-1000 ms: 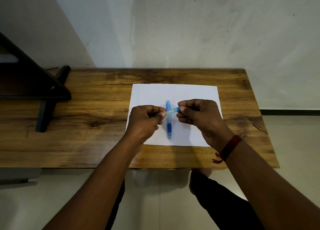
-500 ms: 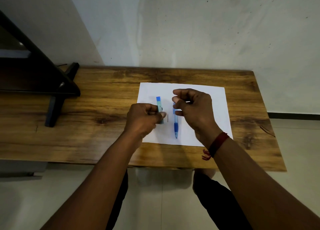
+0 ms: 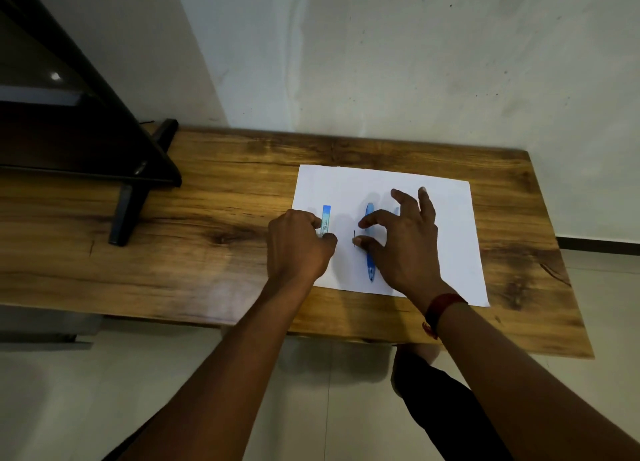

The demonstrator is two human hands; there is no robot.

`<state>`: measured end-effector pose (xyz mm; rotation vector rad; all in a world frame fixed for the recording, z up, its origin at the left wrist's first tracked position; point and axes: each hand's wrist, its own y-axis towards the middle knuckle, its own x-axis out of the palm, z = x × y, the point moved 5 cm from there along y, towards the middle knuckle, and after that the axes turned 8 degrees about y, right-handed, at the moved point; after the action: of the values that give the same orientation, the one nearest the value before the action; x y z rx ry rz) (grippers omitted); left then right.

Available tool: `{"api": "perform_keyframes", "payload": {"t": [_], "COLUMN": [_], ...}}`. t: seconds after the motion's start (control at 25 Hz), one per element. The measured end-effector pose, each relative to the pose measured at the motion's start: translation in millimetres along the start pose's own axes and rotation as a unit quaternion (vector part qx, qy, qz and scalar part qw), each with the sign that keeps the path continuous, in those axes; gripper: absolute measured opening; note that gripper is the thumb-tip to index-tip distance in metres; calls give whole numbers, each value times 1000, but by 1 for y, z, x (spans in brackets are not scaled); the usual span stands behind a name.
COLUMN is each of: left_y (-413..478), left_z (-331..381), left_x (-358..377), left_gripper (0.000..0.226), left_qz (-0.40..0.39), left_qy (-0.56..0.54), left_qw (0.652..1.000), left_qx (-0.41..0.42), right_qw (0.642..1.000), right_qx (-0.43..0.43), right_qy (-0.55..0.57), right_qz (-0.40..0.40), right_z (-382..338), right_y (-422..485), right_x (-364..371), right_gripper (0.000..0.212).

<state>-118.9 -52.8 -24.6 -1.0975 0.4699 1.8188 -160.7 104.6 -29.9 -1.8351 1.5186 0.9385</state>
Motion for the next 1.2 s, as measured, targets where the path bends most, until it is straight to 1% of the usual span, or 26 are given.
{"api": "perform_keyframes", "payload": {"t": [0.12,0.28,0.44,0.72,0.92,1.2], "left_y": [-2,-2,-1,0,1,2], "left_z": [-1,-4,-6,-7,-8,-8], "left_x": [3,5,8,12,12,13], "left_gripper": [38,37,33,36,36,37], "left_qz": [-1,-2,-10,-17,-18,-19], "left_qy": [19,31,16,5,1,-3], "left_qw": [1000,999,1000,1000,1000,1000], "left_qx": [5,8,-2,-11,-17,-21], "right_qw": [1000,999,999,1000,1000,1000], "right_qx": [-21,-19,-16,-13,-6,-6], "right_qy": [-20,-33,-25,-11,-8,3], "right_qz": [-3,-13,-24,-21,-12,-15], "right_z": [-4,-2,0,0,1,0], "right_y": [0,1,2,2,2,2], "right_x": [9,14,18,20,20,21], "right_gripper": [33,35,32,29,31,25]}}
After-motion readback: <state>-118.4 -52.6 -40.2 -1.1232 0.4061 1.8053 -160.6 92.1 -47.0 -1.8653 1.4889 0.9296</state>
